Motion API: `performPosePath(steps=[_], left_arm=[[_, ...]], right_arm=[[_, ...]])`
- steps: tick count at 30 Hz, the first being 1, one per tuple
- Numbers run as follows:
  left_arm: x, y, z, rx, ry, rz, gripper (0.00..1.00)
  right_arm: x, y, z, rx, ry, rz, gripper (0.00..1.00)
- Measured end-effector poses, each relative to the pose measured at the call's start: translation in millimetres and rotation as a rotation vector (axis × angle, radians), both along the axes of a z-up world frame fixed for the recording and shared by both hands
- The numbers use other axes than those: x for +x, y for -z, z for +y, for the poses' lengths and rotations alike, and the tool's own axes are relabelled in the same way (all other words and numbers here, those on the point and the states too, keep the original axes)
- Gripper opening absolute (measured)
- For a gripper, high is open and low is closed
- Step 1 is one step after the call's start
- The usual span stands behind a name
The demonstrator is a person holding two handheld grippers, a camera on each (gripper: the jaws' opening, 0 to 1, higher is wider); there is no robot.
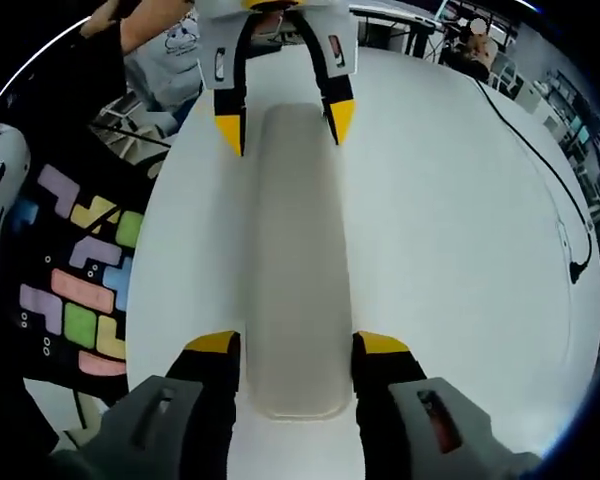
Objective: Arrange the utensils inside the cutlery case until each visible utensil rests in its matching compartment.
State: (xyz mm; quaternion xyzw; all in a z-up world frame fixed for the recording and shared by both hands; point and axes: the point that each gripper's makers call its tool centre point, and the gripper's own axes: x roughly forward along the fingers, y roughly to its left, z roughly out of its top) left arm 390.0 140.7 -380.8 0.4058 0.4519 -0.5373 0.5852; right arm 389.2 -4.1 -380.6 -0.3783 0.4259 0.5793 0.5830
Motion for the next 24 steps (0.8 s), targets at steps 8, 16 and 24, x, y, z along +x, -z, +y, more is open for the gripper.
performPosePath(steps=[8,16,24], left_arm=[[0.2,-0.9,-4,-0.050,0.002,-0.009,0.51],[-2.2,-0.6,-14,-0.150,0.009,-0.028,0.45],[0.9,-1.8,-17,-0.137,0.031,-0.080,0.45]], right_arm=[[-2,0.9,-2,0.008,-0.014,-0.058,0.44],[-7,-2.1,-3,0.157,0.004,-0.095,0.43],[-10,-7.3,-1,0.264,0.013,-0.184,0.43]])
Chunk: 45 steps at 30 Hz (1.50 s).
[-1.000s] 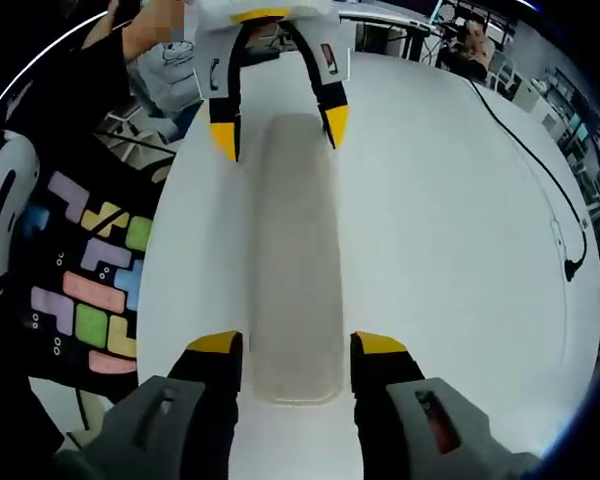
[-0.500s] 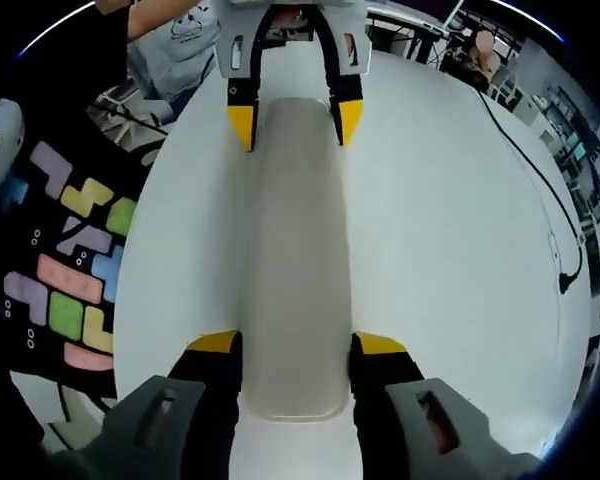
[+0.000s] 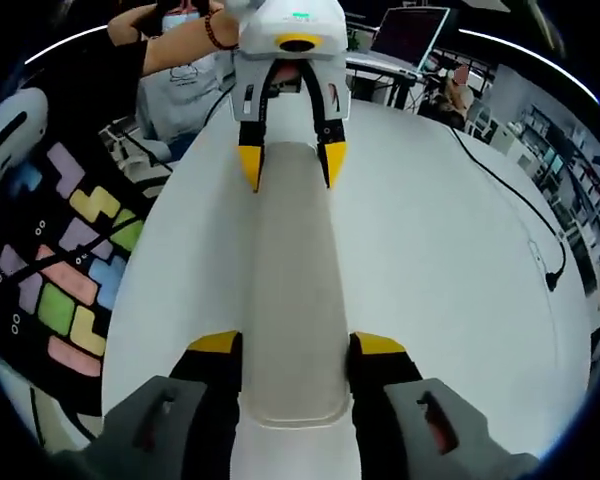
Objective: Arrange the utensils inside the cutlery case until each visible utensil rests in its matching compartment.
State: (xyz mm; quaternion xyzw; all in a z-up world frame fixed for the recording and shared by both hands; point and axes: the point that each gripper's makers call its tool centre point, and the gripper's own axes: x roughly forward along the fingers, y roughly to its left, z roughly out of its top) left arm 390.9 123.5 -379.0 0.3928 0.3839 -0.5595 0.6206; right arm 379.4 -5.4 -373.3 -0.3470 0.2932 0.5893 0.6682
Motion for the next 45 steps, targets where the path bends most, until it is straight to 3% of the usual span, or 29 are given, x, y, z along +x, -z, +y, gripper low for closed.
performPosePath(steps=[4,11,17,22,31,35,45], left_arm=[[2.6,-8.4,-8,-0.032,0.010,0.004,0.45],[22.0,-22.4,-27,-0.057,0.013,-0.023,0.45],[42.9,-30.5,-36,-0.051,0.024,-0.056,0.45],[60.2,-26.9,-43,-0.055,0.049,-0.061,0.45],[81.7,-19.2,-55,-0.087,0.044,-0.007,0.45],[84.5,-18.0,-59,-0.107,0.061,0.009,0.45],[85.8,-6.5,-58,-0.107,0.036,0.047,0.44]], right_arm=[[1,-0.4,-7,0.006,0.022,0.015,0.43],[21,-19.0,-25,0.040,0.032,-0.028,0.43],[41,-22.7,-33,0.042,0.049,-0.050,0.43],[59,-20.8,-40,0.028,0.056,-0.050,0.43],[78,-12.7,-52,-0.028,0.068,0.006,0.44],[82,-6.2,-56,-0.061,0.082,0.043,0.44],[89,-3.7,-55,-0.101,0.077,0.068,0.44]])
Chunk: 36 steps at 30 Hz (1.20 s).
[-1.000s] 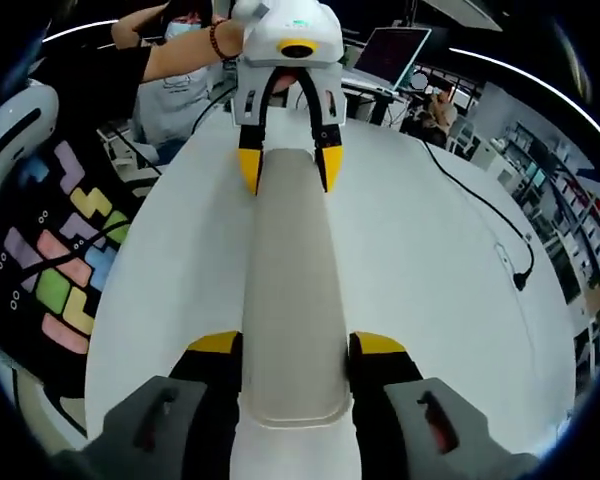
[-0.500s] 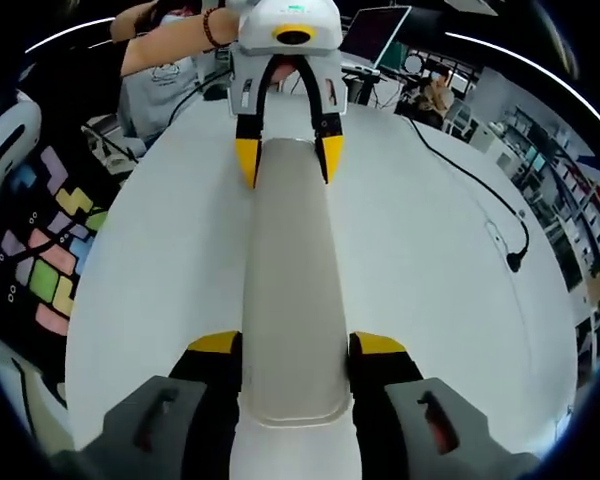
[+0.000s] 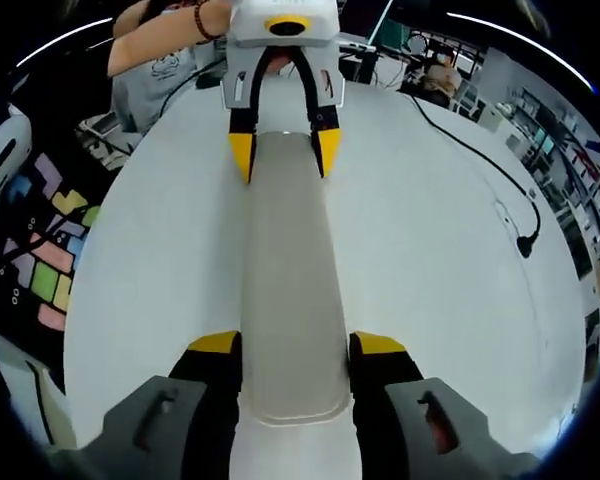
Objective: Arrange the utensils inside the cutlery case until each visible utensil rests in its matching compartment.
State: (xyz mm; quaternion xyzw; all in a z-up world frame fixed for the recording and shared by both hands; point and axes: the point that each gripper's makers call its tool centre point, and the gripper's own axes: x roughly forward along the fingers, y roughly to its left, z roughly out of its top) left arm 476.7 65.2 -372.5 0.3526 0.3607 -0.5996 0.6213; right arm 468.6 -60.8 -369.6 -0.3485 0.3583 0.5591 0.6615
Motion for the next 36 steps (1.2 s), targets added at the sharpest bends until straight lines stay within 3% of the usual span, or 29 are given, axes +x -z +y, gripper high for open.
performPosePath(steps=[1,5,7,12,19,23,24,26,29,30,32,34,36], left_arm=[[-1.9,1.6,0,-0.002,-0.005,0.015,0.44],[-1.5,1.0,-1,-0.002,0.006,-0.014,0.45],[-1.5,2.8,-1,0.006,0.011,-0.014,0.45],[-4.0,5.5,-1,0.024,-0.004,0.014,0.46],[-3.4,5.7,-1,-0.029,-0.004,0.017,0.47],[-2.6,5.2,-2,-0.053,-0.006,0.018,0.48],[-3.3,4.2,-4,-0.074,-0.046,0.048,0.50],[-0.9,4.1,-5,-0.087,-0.056,0.043,0.52],[1.8,4.1,-3,-0.108,-0.065,0.037,0.52],[2.9,4.0,-2,-0.108,-0.082,0.041,0.54],[8.5,4.3,3,-0.108,-0.127,0.036,0.65],[7.4,-0.9,3,-0.167,-0.164,0.083,0.71],[16.0,-5.1,9,-0.202,-0.212,0.060,0.77]], right_arm=[[-1,1.7,0,-0.009,0.003,0.010,0.44],[-2,6.1,-1,-0.013,0.023,0.043,0.45],[-1,13.2,-2,-0.008,0.110,0.070,0.48],[-1,11.1,0,-0.003,0.069,0.059,0.48],[0,11.0,0,0.007,0.070,0.057,0.49],[-2,10.7,-1,0.056,0.080,0.052,0.49],[-1,10.7,0,0.066,0.084,0.054,0.49],[-1,10.3,0,0.084,0.087,0.057,0.50],[-5,7.7,4,0.150,0.100,0.100,0.55],[-7,4.6,7,0.196,0.117,0.118,0.56],[-4,1.8,5,0.216,0.159,0.116,0.55],[-1,-5.1,6,0.264,0.197,0.113,0.58],[-2,-14.0,6,0.314,0.202,0.102,0.60]])
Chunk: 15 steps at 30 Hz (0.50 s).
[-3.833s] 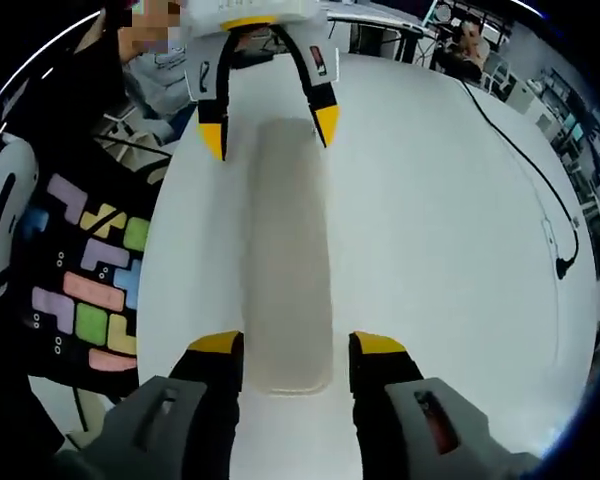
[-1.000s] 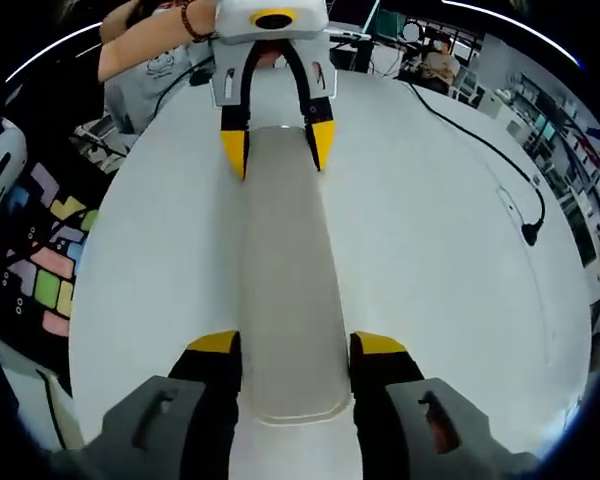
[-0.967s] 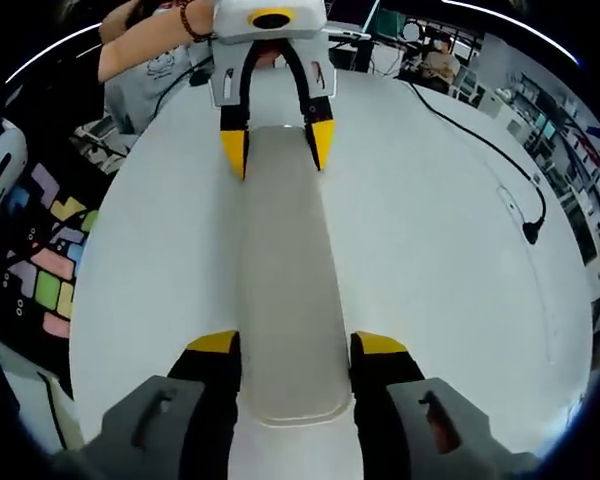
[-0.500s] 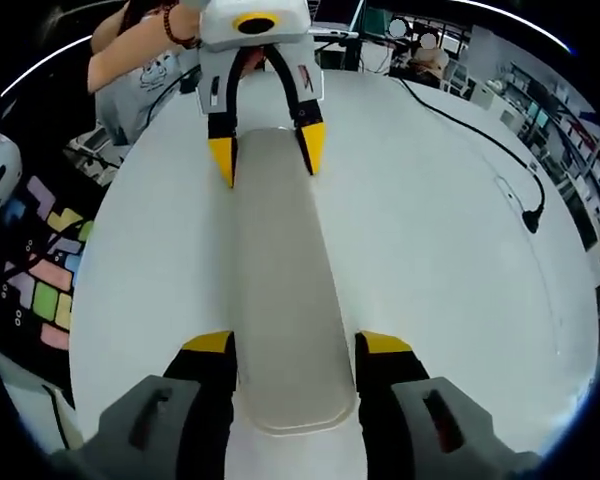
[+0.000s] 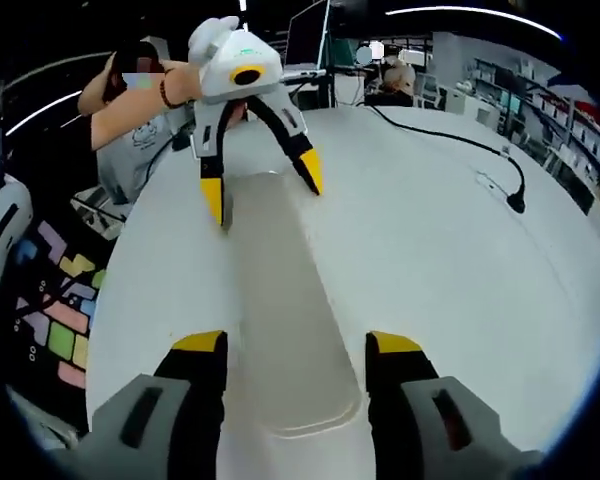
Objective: Arrange the utensils inside the cutlery case until each visible utensil rests in its matching compartment.
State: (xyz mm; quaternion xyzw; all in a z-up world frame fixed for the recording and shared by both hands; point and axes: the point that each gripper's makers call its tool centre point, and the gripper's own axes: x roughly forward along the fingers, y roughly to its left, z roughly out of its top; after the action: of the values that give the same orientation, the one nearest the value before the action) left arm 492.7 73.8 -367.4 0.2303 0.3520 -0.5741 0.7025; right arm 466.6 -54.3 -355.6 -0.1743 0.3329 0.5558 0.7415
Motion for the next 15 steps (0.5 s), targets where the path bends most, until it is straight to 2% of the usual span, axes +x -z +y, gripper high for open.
performPosePath(steps=[2,4,6,8,11,12,15], left_arm=[[2.5,-0.5,6,-0.012,-0.021,-0.022,0.84],[1.3,-4.5,5,-0.078,-0.072,0.004,0.90],[-0.9,-5.9,6,-0.117,-0.118,0.047,1.00],[4.3,-10.2,8,-0.163,-0.156,0.025,1.00],[7.3,-15.8,13,-0.201,-0.186,-0.008,1.00],[6.3,-19.5,14,-0.228,-0.189,-0.015,1.00],[3.9,-21.6,19,-0.227,-0.205,-0.040,1.00]], right_arm=[[-2,-5.1,0,0.021,0.019,-0.017,0.64],[-9,-5.0,2,0.022,0.022,-0.012,0.67],[-12,-6.2,3,0.030,0.029,-0.031,0.70],[-11,-9.8,4,0.050,0.044,-0.053,0.77],[-8,-26.0,10,0.157,0.087,-0.094,0.75],[-6,-28.3,9,0.166,0.115,-0.099,0.75],[2,-40.9,7,0.202,0.155,-0.199,0.79]])
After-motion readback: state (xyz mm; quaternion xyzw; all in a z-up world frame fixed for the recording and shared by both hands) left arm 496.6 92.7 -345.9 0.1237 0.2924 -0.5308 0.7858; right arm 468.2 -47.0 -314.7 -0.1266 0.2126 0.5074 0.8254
